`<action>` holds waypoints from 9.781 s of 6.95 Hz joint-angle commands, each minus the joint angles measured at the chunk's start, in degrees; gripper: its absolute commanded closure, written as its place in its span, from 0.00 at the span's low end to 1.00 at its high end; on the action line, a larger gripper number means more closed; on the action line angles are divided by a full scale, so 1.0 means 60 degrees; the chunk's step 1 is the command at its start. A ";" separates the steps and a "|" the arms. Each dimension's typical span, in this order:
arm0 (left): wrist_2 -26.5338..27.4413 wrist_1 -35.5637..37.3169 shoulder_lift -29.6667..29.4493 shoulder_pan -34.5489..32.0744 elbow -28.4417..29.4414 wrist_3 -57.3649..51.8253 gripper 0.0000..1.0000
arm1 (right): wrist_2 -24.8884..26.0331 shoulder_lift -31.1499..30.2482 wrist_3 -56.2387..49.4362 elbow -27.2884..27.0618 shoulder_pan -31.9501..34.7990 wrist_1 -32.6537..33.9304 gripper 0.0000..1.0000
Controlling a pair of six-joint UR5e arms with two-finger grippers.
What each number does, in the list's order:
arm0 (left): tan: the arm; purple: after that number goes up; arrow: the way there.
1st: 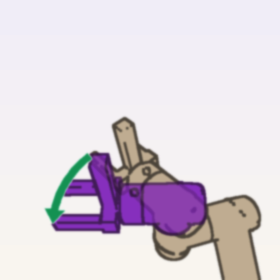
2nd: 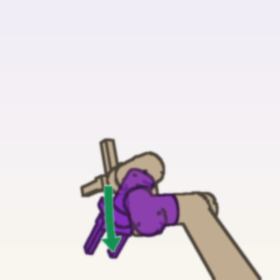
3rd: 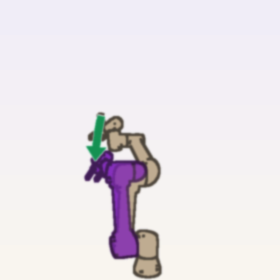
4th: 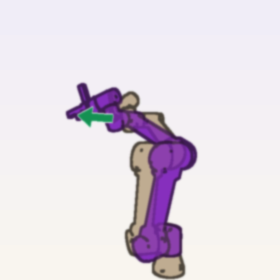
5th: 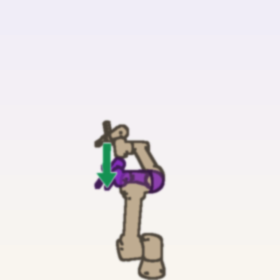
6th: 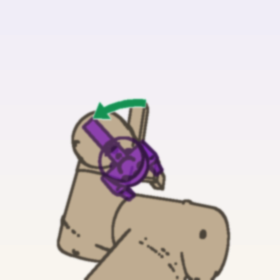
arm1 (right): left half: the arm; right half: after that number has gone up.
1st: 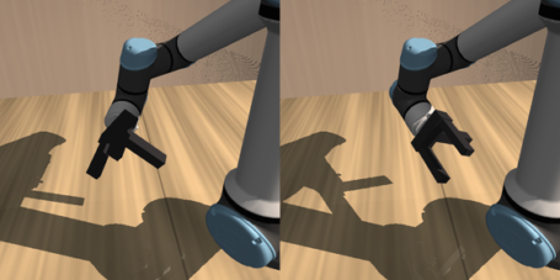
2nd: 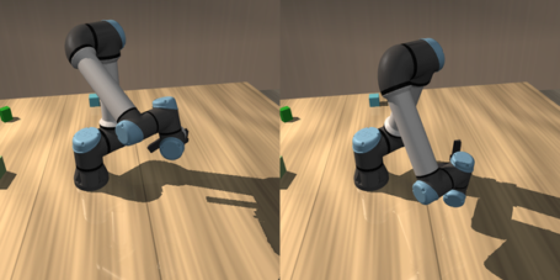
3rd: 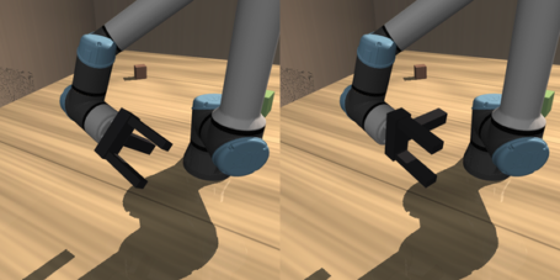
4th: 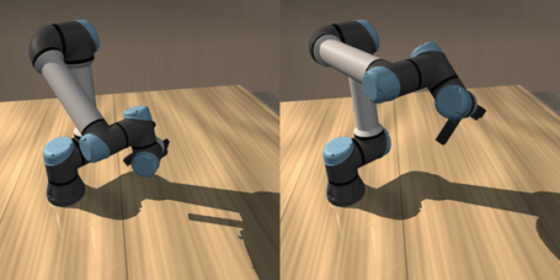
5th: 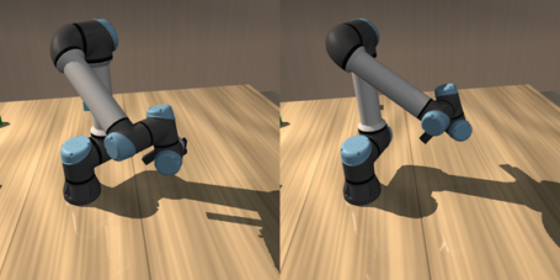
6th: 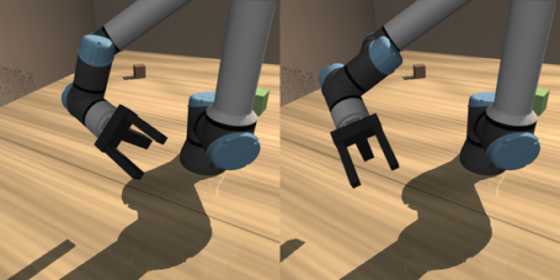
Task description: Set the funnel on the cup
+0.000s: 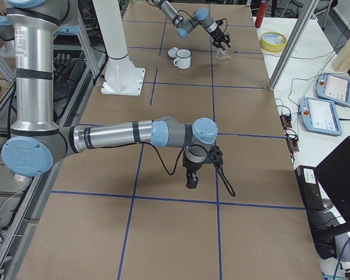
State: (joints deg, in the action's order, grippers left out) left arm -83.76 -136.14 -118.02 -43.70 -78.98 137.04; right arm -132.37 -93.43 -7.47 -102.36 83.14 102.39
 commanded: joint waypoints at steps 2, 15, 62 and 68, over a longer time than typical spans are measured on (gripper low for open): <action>-0.0043 -0.0016 0.0055 -0.0012 -0.0587 -0.0017 1.00 | 0.0000 0.0000 0.0000 0.0009 0.0000 0.0000 0.00; -0.5448 1.1978 -0.1452 0.1028 -0.6951 -0.7307 1.00 | 0.0000 0.0000 0.0014 -0.0006 0.0000 0.0000 0.00; -0.8335 0.8334 0.5651 -0.8801 -0.3623 -2.5491 0.00 | 0.0000 0.0000 0.0000 0.0009 0.0000 0.0000 0.00; -0.8335 0.8349 0.5680 -0.8830 -0.3696 -2.5491 0.00 | 0.0000 0.0000 0.0000 -0.0006 0.0000 0.0000 0.00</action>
State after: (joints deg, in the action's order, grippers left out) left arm -133.77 -86.05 -83.97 -96.67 -101.03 -15.91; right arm -132.36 -93.43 -7.47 -102.33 83.15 102.40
